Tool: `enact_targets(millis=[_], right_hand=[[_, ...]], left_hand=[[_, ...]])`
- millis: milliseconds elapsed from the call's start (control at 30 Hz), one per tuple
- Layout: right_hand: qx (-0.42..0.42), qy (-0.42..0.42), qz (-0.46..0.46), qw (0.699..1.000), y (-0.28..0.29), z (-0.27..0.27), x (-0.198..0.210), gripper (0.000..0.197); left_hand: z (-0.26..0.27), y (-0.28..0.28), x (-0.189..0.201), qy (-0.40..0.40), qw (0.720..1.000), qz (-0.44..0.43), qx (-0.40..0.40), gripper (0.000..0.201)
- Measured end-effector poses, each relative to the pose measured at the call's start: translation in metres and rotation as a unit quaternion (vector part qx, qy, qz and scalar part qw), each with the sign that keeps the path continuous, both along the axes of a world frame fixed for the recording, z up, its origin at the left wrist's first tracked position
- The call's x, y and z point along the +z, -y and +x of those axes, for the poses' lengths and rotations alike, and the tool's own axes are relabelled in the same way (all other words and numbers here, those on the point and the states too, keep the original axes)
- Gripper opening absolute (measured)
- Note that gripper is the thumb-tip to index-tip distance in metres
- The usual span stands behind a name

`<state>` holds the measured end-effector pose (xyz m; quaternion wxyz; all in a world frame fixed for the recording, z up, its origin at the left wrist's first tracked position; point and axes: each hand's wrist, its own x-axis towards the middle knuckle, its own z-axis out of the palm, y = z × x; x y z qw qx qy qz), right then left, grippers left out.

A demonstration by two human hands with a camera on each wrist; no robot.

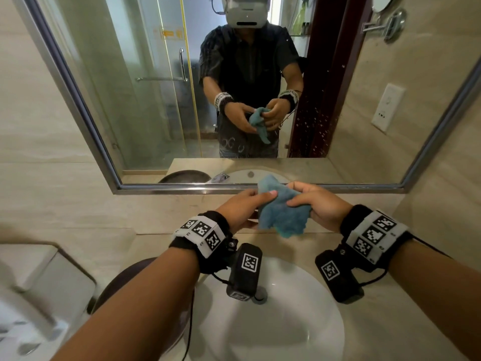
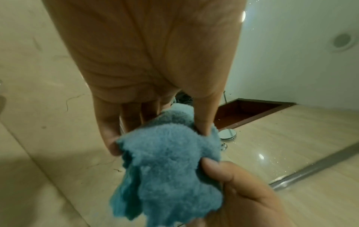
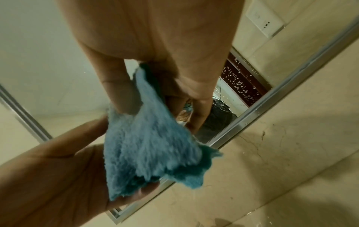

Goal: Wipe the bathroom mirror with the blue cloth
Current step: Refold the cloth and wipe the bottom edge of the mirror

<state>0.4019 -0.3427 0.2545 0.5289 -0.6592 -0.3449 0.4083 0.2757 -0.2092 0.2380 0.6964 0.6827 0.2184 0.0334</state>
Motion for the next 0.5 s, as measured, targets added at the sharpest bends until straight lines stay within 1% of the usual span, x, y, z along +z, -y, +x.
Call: enact_targets(millis=[33,133,167,233,267,300,400,433,500], right_hand=[[-0.004,0.020,-0.015,1.000,0.0001,-0.0007,0.0010,0.011],[-0.035,0.063,-0.062,0.995,0.0012,0.0003,0.0030,0.014],[-0.040,0.075,-0.074,0.994,0.0018,0.0015,0.0024,0.022],[-0.024,0.096,-0.077,0.992,0.0025,0.0026,0.0022,0.050],[-0.010,0.093,-0.069,0.993,0.0019,0.0016,0.0026,0.055],[-0.001,0.080,-0.059,0.995,0.0013,-0.0005,0.0035,0.052],[-0.008,0.056,-0.022,0.998,-0.0015,-0.0044,0.0031,0.026],[-0.022,0.056,-0.009,0.998,-0.0024,-0.0048,0.0031,0.023],[-0.054,0.055,0.001,0.997,-0.0045,-0.0018,0.0022,0.026]], left_hand=[[0.0019,-0.0010,0.0000,0.014,1.000,0.005,0.015,0.038],[0.0029,-0.0060,0.0006,0.037,0.998,0.038,0.046,0.045],[0.0031,-0.0081,-0.0006,0.042,0.997,0.046,0.042,0.046],[0.0020,-0.0082,-0.0003,0.055,0.997,0.048,0.024,0.046],[0.0017,-0.0072,0.0003,0.061,0.997,0.042,0.018,0.046],[0.0017,-0.0060,0.0015,0.065,0.997,0.041,0.018,0.046],[0.0044,-0.0039,0.0035,0.068,0.994,0.083,0.035,0.048],[0.0055,-0.0026,0.0028,0.081,0.991,0.103,0.032,0.054],[0.0082,-0.0003,-0.0021,0.110,0.980,0.168,0.012,0.076]])
